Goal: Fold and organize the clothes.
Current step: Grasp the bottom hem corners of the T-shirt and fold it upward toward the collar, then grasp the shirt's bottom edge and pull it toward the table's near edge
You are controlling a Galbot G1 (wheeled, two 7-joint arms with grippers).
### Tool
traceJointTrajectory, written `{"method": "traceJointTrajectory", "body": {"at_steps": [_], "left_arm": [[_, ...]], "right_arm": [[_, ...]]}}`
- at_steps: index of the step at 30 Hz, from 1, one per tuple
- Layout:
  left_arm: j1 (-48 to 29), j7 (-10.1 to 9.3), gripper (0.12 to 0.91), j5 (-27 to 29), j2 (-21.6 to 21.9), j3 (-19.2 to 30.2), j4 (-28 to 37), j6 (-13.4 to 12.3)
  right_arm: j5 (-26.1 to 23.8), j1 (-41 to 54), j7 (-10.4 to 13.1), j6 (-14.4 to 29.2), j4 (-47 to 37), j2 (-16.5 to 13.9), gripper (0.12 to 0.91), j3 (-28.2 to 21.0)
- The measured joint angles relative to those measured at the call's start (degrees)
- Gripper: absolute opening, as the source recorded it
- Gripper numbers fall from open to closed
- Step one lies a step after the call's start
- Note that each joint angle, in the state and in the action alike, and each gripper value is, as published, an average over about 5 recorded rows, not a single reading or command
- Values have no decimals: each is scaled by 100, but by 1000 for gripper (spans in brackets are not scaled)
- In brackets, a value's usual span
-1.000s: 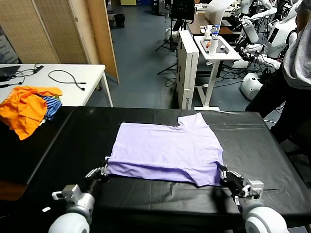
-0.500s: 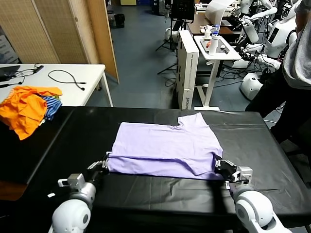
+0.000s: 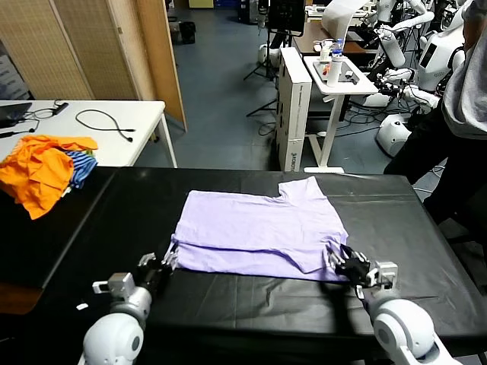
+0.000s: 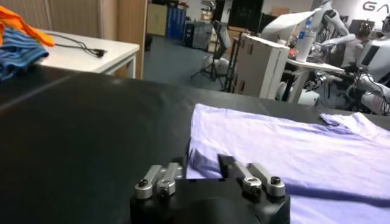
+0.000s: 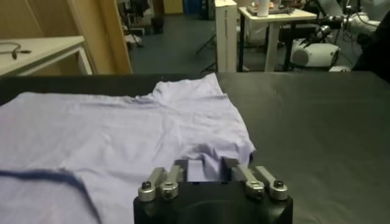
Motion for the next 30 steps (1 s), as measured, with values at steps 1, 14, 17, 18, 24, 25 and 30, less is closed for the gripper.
{"method": "traceJointTrajectory", "body": {"at_steps": [1, 14, 17, 18, 24, 25, 30], "left_arm": [[49, 4, 889, 15, -10, -12, -33, 6], [437, 24, 892, 142, -164, -48, -112, 75], [449, 10, 817, 139, -165, -55, -102, 99], [455, 5, 775, 139, -166, -56, -100, 109], [481, 0, 435, 156, -167, -58, -75, 146], [485, 3, 378, 171, -167, -56, -76, 151], [565, -52, 153, 320, -156, -62, -187, 241]], "right_arm": [[-21, -88, -16, 13, 37, -1, 906, 41], [-85, -446, -59, 48, 66, 5, 703, 204], [-104, -440, -73, 57, 12, 24, 558, 168], [-110, -438, -76, 61, -4, 32, 502, 154], [-125, -438, -55, 67, -6, 81, 175, 71], [-119, -452, -43, 62, 16, 83, 148, 63], [-97, -578, 34, -41, 223, 71, 140, 37]]}}
